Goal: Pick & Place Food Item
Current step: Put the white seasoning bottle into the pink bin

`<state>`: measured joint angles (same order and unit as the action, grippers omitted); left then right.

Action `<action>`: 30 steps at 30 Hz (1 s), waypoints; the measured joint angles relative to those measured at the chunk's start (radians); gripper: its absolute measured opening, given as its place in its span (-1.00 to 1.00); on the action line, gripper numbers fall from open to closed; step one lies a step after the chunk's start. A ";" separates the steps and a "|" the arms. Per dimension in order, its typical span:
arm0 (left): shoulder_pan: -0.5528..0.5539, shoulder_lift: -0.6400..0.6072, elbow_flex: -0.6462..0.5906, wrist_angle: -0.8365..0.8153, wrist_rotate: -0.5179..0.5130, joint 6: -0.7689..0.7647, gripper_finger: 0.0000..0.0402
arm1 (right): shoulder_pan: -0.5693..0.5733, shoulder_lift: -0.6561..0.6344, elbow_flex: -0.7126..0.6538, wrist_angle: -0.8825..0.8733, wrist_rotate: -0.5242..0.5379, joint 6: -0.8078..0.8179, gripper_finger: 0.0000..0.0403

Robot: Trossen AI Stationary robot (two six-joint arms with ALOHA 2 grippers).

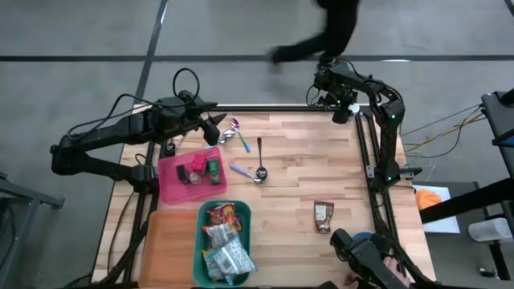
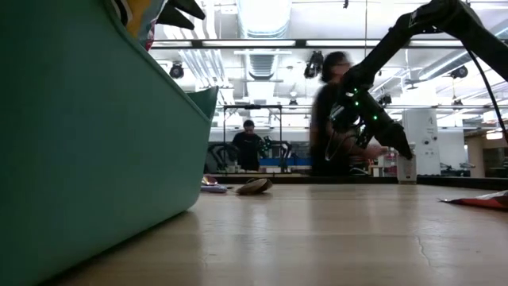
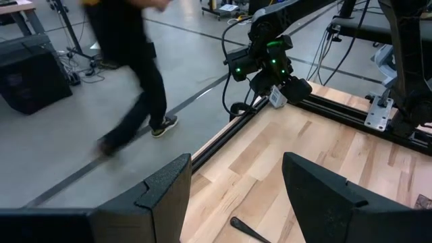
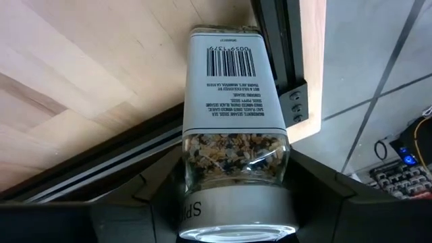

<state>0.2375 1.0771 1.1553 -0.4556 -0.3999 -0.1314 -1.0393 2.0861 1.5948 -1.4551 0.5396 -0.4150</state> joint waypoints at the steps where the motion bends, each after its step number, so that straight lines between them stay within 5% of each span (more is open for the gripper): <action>1: 0.000 0.000 0.000 0.000 0.000 0.000 0.17 | 0.000 -0.001 0.000 -0.001 -0.002 0.006 -0.01; 16: 0.000 0.000 0.000 -0.017 0.000 0.000 0.17 | 0.001 -0.121 0.000 -0.004 -0.159 0.097 0.06; 30: 0.000 0.000 0.000 -0.017 0.000 0.000 0.17 | 0.063 -0.258 0.000 -0.016 -0.485 0.253 0.05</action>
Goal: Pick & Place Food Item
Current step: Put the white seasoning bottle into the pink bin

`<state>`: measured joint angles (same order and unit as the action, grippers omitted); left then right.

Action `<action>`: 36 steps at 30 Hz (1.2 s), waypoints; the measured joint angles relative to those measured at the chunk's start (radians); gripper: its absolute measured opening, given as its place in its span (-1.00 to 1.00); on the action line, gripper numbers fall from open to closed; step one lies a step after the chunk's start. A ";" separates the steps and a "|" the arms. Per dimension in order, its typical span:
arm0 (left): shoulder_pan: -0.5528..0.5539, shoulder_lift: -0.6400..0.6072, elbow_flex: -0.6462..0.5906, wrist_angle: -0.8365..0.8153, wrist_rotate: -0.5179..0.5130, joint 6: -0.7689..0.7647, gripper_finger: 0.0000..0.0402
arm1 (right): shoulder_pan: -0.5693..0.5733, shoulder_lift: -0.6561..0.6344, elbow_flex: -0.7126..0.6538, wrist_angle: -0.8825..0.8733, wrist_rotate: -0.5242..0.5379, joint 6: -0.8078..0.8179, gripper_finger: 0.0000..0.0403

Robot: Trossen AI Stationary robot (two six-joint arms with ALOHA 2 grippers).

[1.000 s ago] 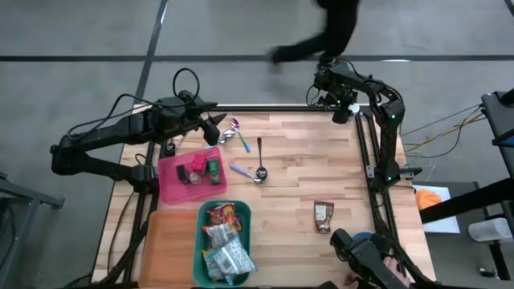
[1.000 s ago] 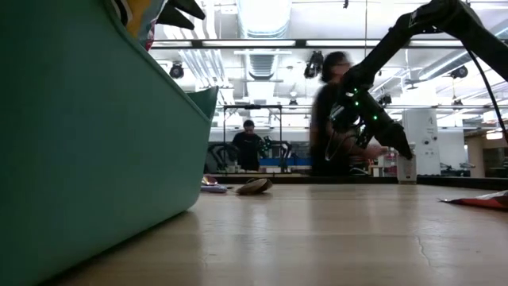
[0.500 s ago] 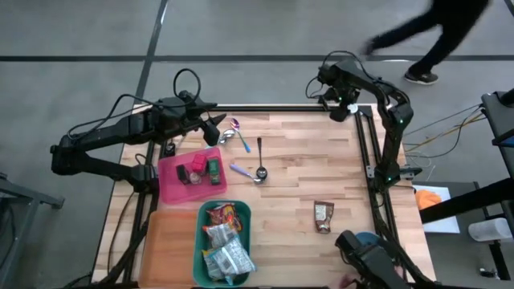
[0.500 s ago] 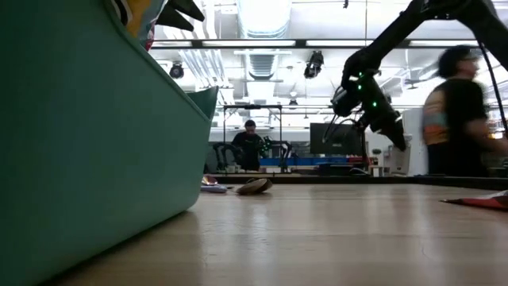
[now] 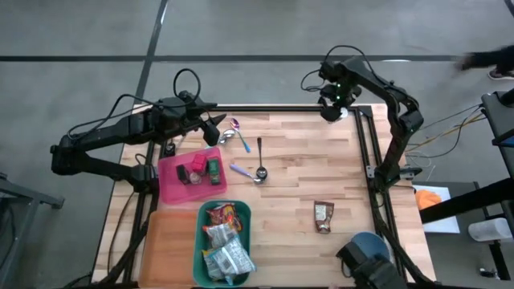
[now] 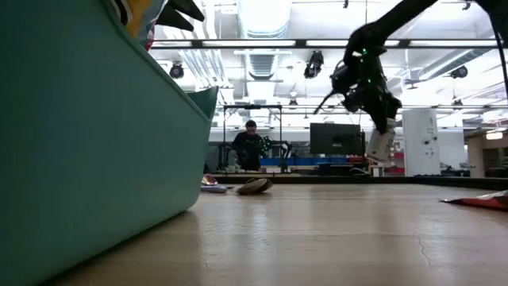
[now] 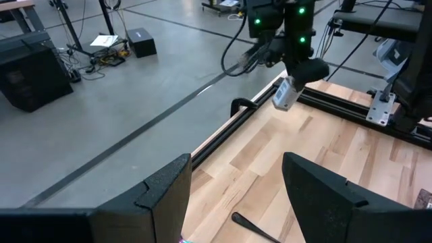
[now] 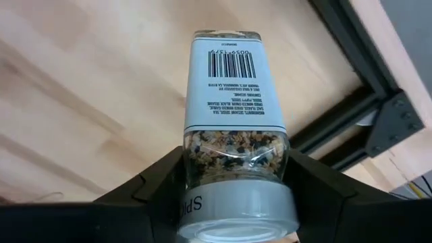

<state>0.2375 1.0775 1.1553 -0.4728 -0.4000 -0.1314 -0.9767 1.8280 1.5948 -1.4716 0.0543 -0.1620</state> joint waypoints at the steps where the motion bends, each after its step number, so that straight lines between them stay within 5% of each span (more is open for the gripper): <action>1: 0.000 0.000 0.000 0.000 0.000 0.000 0.17 | 0.015 -0.008 0.000 -0.003 -0.003 0.009 0.06; 17: 0.000 0.000 0.000 0.000 0.000 0.000 0.17 | 0.292 -0.022 0.000 -0.039 -0.037 0.044 0.11; 22: 0.000 0.000 0.000 0.000 0.000 0.000 0.17 | 0.330 -0.019 0.000 -0.009 -0.059 0.082 -0.02; 36: 0.000 0.000 0.000 0.000 0.000 0.000 0.17 | 0.418 -0.018 0.000 0.090 -0.156 0.177 0.04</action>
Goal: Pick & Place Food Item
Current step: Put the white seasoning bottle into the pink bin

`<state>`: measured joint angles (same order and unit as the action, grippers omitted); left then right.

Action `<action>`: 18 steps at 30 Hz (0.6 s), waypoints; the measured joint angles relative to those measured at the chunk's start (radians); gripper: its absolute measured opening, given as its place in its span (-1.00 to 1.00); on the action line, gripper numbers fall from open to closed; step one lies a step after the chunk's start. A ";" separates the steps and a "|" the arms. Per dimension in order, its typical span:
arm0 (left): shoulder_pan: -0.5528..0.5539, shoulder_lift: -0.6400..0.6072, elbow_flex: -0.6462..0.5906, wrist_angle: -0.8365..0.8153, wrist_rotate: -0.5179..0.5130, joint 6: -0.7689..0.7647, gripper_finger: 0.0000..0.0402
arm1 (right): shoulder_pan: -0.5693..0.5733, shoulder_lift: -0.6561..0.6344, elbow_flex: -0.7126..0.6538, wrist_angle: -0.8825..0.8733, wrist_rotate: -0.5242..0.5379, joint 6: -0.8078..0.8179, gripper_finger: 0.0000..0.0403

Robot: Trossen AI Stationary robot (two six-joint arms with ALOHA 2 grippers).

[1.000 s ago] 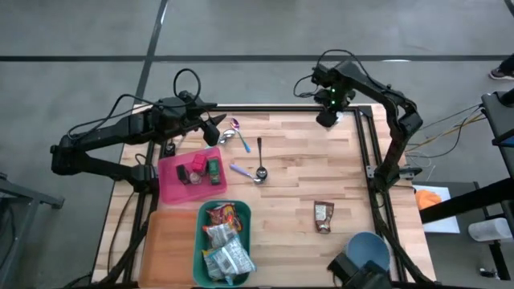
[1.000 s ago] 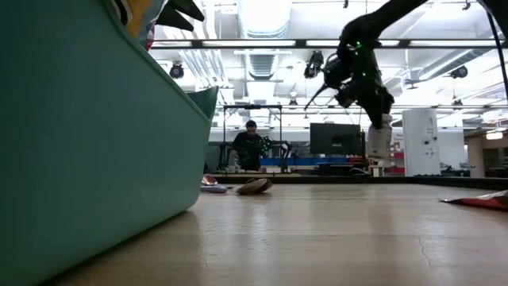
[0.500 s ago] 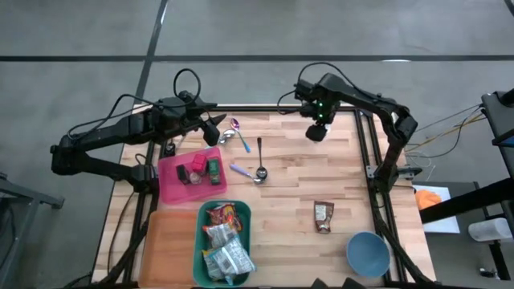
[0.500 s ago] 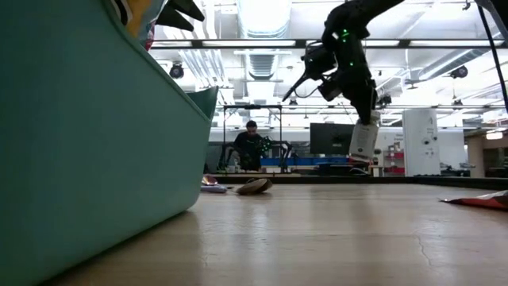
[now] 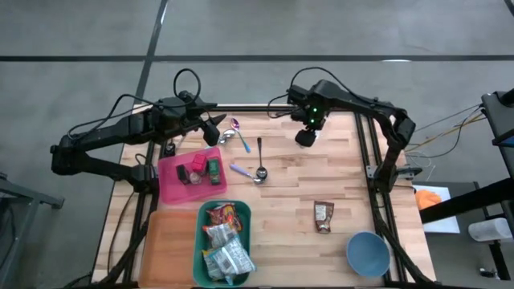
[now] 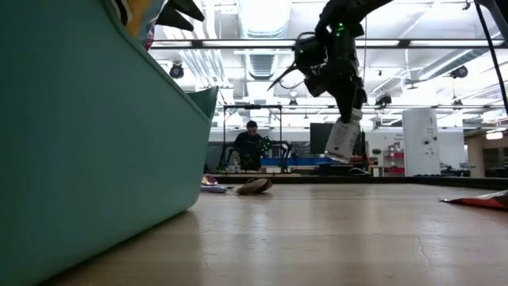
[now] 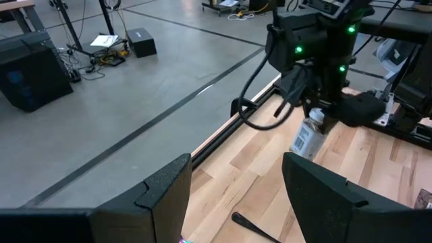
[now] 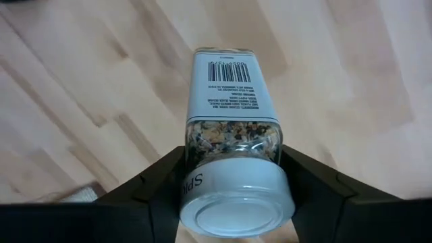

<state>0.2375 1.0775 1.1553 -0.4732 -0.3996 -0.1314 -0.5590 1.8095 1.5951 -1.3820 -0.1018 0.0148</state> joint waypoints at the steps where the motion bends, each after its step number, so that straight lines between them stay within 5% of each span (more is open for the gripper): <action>1: 0.000 0.000 0.000 0.000 0.000 0.000 0.17 | 0.009 0.000 0.000 0.010 -0.008 0.011 0.02; 18: 0.000 0.000 0.000 0.000 0.000 0.000 0.17 | 0.153 0.002 0.000 0.121 -0.064 0.148 0.02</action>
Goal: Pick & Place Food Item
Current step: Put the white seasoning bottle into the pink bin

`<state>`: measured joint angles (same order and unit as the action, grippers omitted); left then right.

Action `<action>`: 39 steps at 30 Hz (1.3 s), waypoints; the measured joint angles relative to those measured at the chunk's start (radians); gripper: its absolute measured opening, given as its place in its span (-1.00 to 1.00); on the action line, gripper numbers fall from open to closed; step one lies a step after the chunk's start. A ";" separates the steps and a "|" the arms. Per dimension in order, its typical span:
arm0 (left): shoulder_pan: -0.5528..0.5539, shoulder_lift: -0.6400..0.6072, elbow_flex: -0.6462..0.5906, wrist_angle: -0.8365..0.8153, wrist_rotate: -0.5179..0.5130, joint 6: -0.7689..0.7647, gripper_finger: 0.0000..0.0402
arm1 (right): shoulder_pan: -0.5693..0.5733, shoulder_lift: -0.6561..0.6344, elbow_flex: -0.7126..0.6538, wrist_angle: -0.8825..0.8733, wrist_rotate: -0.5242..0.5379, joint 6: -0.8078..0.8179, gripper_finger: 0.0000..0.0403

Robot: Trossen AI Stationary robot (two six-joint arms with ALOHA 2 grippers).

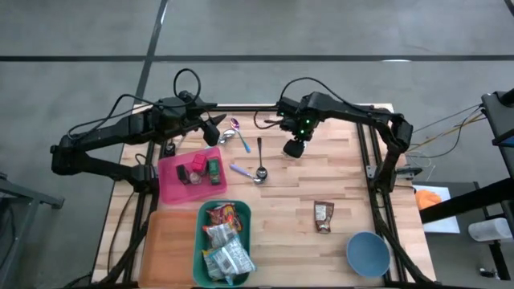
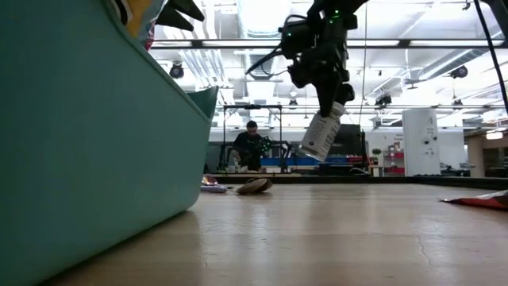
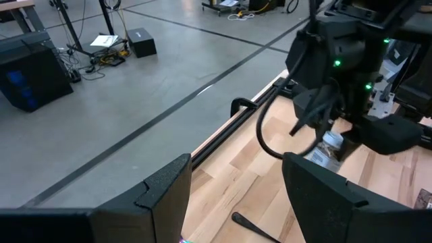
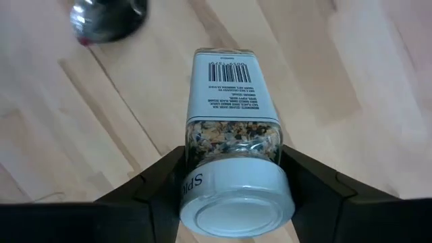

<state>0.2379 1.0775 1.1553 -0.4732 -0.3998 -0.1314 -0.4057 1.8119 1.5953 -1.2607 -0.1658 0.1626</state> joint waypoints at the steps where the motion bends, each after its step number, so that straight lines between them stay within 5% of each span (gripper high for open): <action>1: 0.000 0.000 0.000 0.000 0.000 0.000 0.17 | 0.008 0.004 0.003 0.008 -0.003 0.004 0.00; 9: 0.000 0.000 0.000 0.000 0.000 0.000 0.17 | 0.061 0.106 0.084 -0.002 -0.047 0.020 -0.01; 25: 0.000 0.000 0.000 -0.003 0.000 0.000 0.17 | 0.093 0.465 0.560 -0.316 -0.044 -0.034 -0.01; 31: 0.000 0.000 0.000 -0.003 0.000 0.000 0.17 | 0.098 0.510 0.594 -0.310 -0.040 0.015 0.09; 39: 0.000 0.000 0.000 -0.003 0.000 0.000 0.17 | 0.102 0.514 0.574 -0.308 0.001 0.050 -0.02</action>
<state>0.2375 1.0775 1.1553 -0.4763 -0.4000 -0.1310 -0.3035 2.3260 2.1693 -1.5683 -0.1652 0.2128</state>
